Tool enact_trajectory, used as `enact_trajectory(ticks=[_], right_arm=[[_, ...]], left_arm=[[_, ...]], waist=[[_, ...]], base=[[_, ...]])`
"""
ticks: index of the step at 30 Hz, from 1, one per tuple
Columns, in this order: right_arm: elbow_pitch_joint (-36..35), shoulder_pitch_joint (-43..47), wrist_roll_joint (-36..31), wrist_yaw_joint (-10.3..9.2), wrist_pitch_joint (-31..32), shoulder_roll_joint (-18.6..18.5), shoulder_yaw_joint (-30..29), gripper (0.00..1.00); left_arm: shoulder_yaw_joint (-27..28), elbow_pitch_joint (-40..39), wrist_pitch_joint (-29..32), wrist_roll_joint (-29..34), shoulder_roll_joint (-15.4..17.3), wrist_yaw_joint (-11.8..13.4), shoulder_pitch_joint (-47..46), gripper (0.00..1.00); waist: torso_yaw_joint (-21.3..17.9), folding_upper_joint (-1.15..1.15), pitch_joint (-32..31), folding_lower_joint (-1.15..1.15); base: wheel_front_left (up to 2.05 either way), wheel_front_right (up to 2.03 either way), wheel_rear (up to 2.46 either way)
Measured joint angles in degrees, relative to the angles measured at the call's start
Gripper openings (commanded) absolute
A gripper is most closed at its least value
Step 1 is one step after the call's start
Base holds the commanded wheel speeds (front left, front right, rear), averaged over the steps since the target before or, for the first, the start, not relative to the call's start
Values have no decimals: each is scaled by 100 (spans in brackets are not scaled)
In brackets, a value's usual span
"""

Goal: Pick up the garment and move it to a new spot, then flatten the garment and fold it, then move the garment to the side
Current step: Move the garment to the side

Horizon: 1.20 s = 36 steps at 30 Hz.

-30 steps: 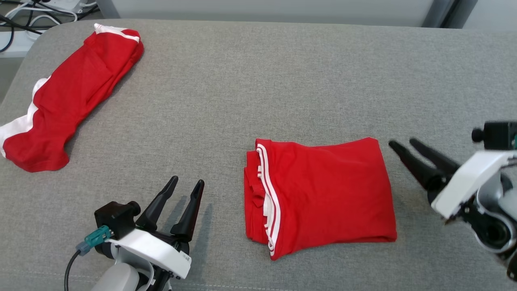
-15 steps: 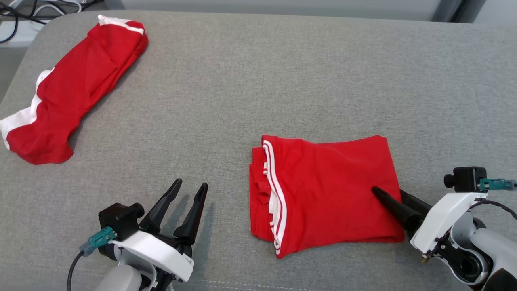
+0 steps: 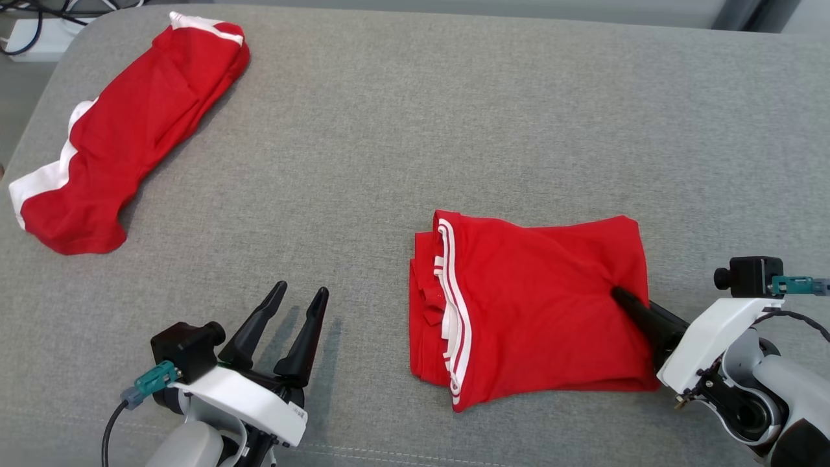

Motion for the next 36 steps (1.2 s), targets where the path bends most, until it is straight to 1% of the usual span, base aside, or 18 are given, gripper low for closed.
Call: enact_trajectory(ticks=[5, 10, 15, 19, 20, 26, 31, 36], right_arm=[[-4, 13, 0, 1, -107, -8, 34, 0], [-15, 66, 9, 0, -151, 4, 99, 0], [-14, 76, 10, -2, -192, 89, 205, 0], [-19, 172, 12, -5, -242, 152, 246, 0], [-19, 172, 12, -5, -242, 152, 246, 0], [38, 203, -3, -5, -241, 154, 389, 0], [444, 36, -198, -5, -308, 221, 409, 0], [1341, -648, -643, -5, -667, 341, 253, 0]], left_arm=[[10, -37, 0, 20, 12, 0, 2, 100], [-40, -64, 0, 47, 92, 0, 5, 100], [-107, -59, 0, 49, 125, 0, 13, 100], [-124, -66, 0, 18, 159, 0, 20, 100], [-124, -66, 0, 18, 159, 0, 20, 100], [-82, -87, 0, 16, 293, 0, 38, 100], [-67, -164, -1, 20, 313, 0, 40, 100], [-80, -298, 0, -83, 368, 0, 1, 100]], waist=[[-168, 0, -125, 0], [-480, 0, -267, 0], [-937, 0, -412, 0], [-1377, 0, -515, 0], [-1377, 0, -515, 0], [-2083, 0, -576, 0], [-2584, 0, -478, 0], [-2771, 0, -126, 0]], base=[[0, 0, 0], [0, 0, 0], [0, 0, 0], [0, 0, 0], [0, 0, 0], [0, 0, 0], [0, 0, 0], [0, 0, 0]])
